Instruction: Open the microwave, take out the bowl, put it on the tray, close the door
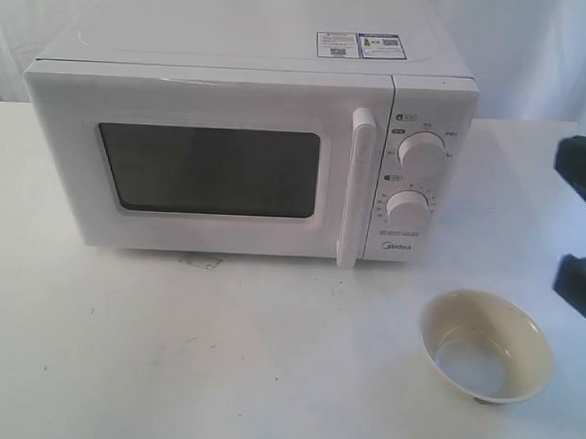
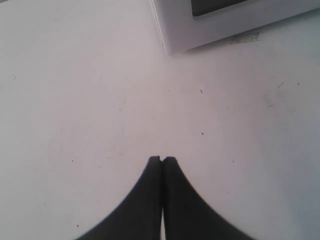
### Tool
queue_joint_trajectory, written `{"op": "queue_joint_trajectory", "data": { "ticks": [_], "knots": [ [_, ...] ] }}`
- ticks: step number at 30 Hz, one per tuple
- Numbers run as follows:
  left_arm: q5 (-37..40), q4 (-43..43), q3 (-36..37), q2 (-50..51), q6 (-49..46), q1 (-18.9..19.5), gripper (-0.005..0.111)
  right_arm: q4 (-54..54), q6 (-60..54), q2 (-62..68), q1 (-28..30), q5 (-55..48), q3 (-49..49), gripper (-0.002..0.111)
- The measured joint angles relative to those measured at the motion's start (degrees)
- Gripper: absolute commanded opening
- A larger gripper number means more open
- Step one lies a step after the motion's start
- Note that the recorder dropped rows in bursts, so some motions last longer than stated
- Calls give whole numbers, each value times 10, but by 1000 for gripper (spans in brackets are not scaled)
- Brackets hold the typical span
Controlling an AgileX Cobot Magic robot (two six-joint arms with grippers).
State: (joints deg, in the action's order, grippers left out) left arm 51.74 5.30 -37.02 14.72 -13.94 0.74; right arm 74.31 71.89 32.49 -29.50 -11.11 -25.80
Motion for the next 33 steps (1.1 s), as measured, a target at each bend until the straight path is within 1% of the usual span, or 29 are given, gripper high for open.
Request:
{"op": "queue_joint_trajectory", "data": {
  "ticks": [6, 9, 11, 15, 20, 23, 25, 28, 30, 31, 32, 33],
  "knots": [
    [0, 0, 0, 0, 0, 0, 0, -2, 15, -117, 103, 15, 80, 0],
    [0, 0, 0, 0, 0, 0, 0, -3, 34, -183, 157, 28, 118, 0],
    [0, 0, 0, 0, 0, 0, 0, -5, 53, -220, 183, 36, 136, 0],
    [0, 0, 0, 0, 0, 0, 0, -5, 70, -262, 196, 36, 149, 0],
    [0, 0, 0, 0, 0, 0, 0, -6, 73, -274, 198, 39, 150, 0],
    [0, 0, 0, 0, 0, 0, 0, -45, 47, -274, 198, 36, 150, 0],
    [0, -1, 0, 0, 0, 0, 0, -112, -15, -274, 198, 24, 150, 0],
    [0, -1, 0, 0, 0, 0, 0, -221, -144, -274, 198, 7, 152, 0],
    [0, -1, 0, 0, 0, 0, 0, -363, -323, -274, 198, -4, 152, 0],
    [0, -2, 0, 0, 0, 0, 0, -403, -375, -274, 198, -8, 153, 0],
    [0, -2, 0, 0, 0, 0, 0, -473, -467, -274, 198, -8, 156, 0],
    [0, -2, 0, 0, 0, 0, 0, -516, -522, -274, 198, -10, 157, 0]
  ]
}}
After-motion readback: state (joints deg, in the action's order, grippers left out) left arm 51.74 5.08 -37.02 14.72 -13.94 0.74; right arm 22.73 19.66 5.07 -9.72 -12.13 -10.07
